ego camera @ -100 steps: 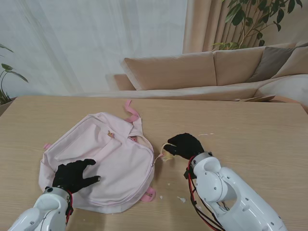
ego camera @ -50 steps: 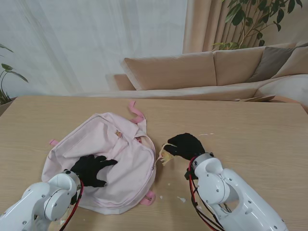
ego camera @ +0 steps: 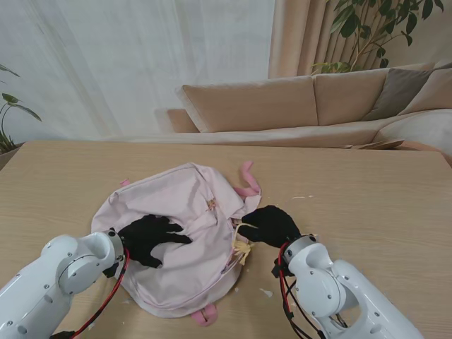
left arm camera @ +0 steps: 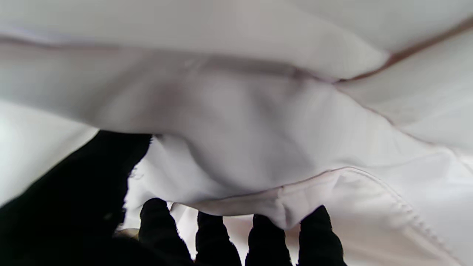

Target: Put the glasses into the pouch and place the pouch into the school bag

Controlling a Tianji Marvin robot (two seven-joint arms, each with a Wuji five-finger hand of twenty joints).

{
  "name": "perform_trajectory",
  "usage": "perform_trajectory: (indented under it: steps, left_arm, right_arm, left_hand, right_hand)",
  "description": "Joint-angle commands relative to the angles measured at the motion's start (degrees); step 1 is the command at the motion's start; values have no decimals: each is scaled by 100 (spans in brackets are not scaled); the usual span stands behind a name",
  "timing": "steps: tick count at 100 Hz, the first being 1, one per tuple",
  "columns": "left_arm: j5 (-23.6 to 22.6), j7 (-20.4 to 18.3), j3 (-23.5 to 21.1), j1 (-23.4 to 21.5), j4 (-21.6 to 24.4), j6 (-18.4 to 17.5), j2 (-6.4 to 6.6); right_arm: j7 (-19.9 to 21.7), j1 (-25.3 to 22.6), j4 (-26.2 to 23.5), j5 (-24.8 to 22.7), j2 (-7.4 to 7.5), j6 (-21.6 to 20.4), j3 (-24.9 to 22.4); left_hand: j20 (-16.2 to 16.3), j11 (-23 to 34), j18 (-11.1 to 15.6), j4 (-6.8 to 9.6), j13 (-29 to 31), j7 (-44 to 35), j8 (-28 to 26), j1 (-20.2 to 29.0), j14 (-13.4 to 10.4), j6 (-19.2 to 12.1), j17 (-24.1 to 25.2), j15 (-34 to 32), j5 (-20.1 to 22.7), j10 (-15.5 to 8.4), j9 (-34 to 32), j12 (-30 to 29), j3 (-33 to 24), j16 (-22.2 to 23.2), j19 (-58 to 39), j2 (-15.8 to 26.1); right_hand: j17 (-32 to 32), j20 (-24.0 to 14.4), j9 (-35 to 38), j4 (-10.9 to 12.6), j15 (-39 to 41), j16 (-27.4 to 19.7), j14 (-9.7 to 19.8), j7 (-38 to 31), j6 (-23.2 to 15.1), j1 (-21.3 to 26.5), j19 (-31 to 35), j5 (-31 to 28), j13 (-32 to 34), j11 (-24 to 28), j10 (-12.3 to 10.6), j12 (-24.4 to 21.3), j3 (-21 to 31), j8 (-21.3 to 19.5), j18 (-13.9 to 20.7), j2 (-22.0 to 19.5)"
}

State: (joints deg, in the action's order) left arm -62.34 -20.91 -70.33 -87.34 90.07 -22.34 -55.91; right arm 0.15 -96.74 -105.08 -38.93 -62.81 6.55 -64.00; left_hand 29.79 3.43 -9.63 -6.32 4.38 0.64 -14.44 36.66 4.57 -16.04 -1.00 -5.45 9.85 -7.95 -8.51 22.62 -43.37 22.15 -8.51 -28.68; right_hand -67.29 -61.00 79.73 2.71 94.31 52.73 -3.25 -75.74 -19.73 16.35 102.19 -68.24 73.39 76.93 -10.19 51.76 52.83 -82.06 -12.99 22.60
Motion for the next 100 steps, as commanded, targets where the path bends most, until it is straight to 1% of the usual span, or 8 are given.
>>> perform_trajectory:
  steps: [1, 9, 20, 27, 37, 54, 65, 100]
  left_arm:
    - [-16, -59, -90, -108, 8, 51, -34]
    - [140, 2, -260, -230, 132, 64, -62]
    - [605, 25, -530, -509, 473, 178, -119]
    - [836, -44, -688, -707, 787, 355, -149]
    - [1145, -18, -845, -985, 1208, 637, -202]
    - [1705, 371, -862, -1671, 1949, 1151, -326]
    - [1471, 554, -716, -2091, 2299, 1214, -342]
    - [36, 1031, -13, -2779, 2615, 1697, -315]
  right_arm:
    - [97, -108, -82, -13, 7, -37, 27]
    - [117, -125, -103, -34, 14, -50, 28]
    - [135, -75, -57, -24, 15, -43, 82]
    - [132, -28, -1, -17, 14, -42, 135]
    - [123, 32, 80, 4, 10, -26, 204]
    - [106, 91, 149, 31, 2, 23, 260]
    - [110, 129, 156, 40, -1, 58, 273]
    - [54, 120, 22, 32, -18, 93, 254]
  left_hand:
    - [-147, 48, 39, 147, -168, -101, -134, 582, -30, -318, 108, 105, -149, -431, -1, 106, -574, -119, 182, -369]
    - [-184, 25, -57, 80, -160, -114, -238, 172, 101, -45, 232, 65, -172, -202, 25, 77, -348, -89, 222, -253]
    - [174, 392, -288, 166, 19, -1326, -1636, -265, 224, 879, 352, -161, 136, 396, -61, 256, 232, 271, -10, 380]
    - [463, 984, -304, 232, 286, -2174, -1365, -296, 200, 1348, 352, -276, 470, 526, -535, 340, 901, 508, -103, 1016]
    - [743, 1413, -357, 291, 570, -2621, -1016, -69, 276, 1530, 205, -450, 629, 782, -880, 300, 1531, 780, -237, 1589]
    - [917, 1666, -438, 317, 768, -2649, -814, -167, 542, 1965, 149, -632, 986, 1340, -1335, 326, 1840, 973, -320, 1547]
    - [925, 1529, -522, 282, 853, -2376, -586, -462, 710, 2259, 115, -625, 866, 1451, -1318, 181, 1924, 969, -271, 1338]
    - [794, 1291, -498, 163, 562, -1800, -226, -919, 629, 2687, 327, -340, 366, 1544, -817, -14, 1826, 774, -95, 1087]
  right_hand:
    - [-280, -108, 320, 83, 423, 98, 10, -98, -106, -236, 1779, -232, 166, 217, -108, 31, -9, -48, 287, -144]
    - [-281, -106, 320, 83, 423, 98, 10, -95, -106, -229, 1779, -227, 166, 217, -108, 31, -20, -49, 289, -146]
    - [-280, -104, 319, 86, 423, 98, 10, -94, -106, -224, 1779, -225, 166, 213, -111, 30, -25, -49, 290, -153]
    - [-282, -102, 319, 88, 420, 97, 13, -94, -106, -228, 1779, -225, 166, 211, -112, 29, -31, -50, 295, -152]
    - [-281, -100, 319, 91, 419, 96, 14, -94, -106, -227, 1779, -225, 167, 209, -114, 29, -30, -51, 296, -155]
    - [-281, -100, 319, 95, 419, 96, 14, -92, -105, -230, 1779, -220, 167, 208, -114, 29, -31, -52, 295, -153]
    - [-281, -99, 319, 98, 419, 96, 14, -92, -105, -226, 1779, -220, 167, 208, -114, 29, -26, -53, 295, -152]
    - [-281, -101, 320, 100, 419, 96, 14, -91, -105, -226, 1779, -220, 167, 208, -114, 30, -27, -54, 295, -148]
